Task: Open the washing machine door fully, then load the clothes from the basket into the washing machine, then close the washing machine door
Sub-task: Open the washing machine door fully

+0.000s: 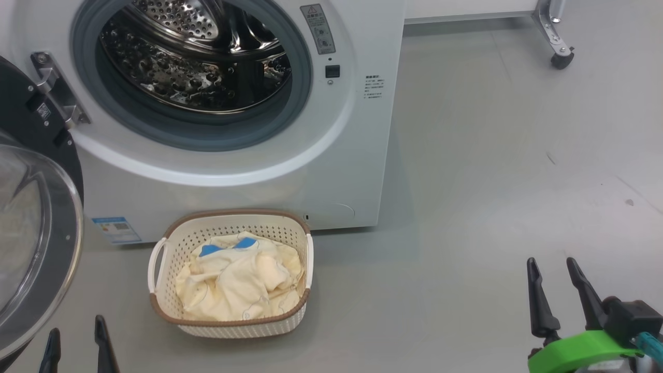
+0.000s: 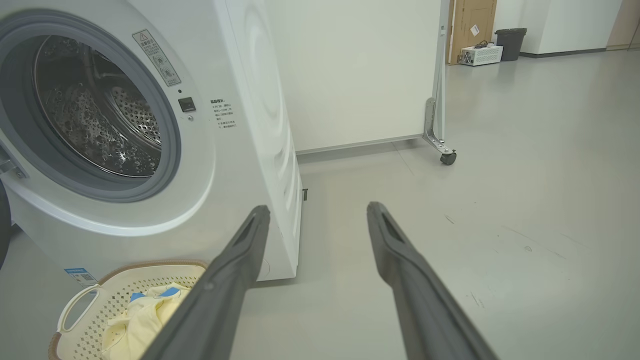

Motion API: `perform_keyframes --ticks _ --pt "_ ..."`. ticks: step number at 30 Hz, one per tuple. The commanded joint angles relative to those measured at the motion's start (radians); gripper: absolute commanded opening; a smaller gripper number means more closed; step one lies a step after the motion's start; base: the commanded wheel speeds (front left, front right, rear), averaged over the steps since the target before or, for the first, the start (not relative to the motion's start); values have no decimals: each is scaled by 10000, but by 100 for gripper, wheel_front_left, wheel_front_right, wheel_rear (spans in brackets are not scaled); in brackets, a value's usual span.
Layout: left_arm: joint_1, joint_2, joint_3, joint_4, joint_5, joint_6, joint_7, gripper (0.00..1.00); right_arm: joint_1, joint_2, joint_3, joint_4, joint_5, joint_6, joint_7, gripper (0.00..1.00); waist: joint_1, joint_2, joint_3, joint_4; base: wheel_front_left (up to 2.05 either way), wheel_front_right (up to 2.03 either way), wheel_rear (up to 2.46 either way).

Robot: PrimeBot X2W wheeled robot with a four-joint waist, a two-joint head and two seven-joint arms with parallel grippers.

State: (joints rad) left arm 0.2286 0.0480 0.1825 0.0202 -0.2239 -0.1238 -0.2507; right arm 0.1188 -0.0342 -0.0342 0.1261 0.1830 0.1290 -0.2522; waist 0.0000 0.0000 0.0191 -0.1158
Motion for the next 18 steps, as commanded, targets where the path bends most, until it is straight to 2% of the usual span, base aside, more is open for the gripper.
perform_keyframes --ticks 1,18 --pt "-191 25 305 -368 -38 -36 -110 100 -184 -160 135 -353 -119 17 -95 100 0 0 -43 85 0 0 0" --pt "34 23 -14 -558 -119 -66 -110 100 -64 -160 184 -299 -242 17 -95 100 0 0 -245 430 0 0 0"
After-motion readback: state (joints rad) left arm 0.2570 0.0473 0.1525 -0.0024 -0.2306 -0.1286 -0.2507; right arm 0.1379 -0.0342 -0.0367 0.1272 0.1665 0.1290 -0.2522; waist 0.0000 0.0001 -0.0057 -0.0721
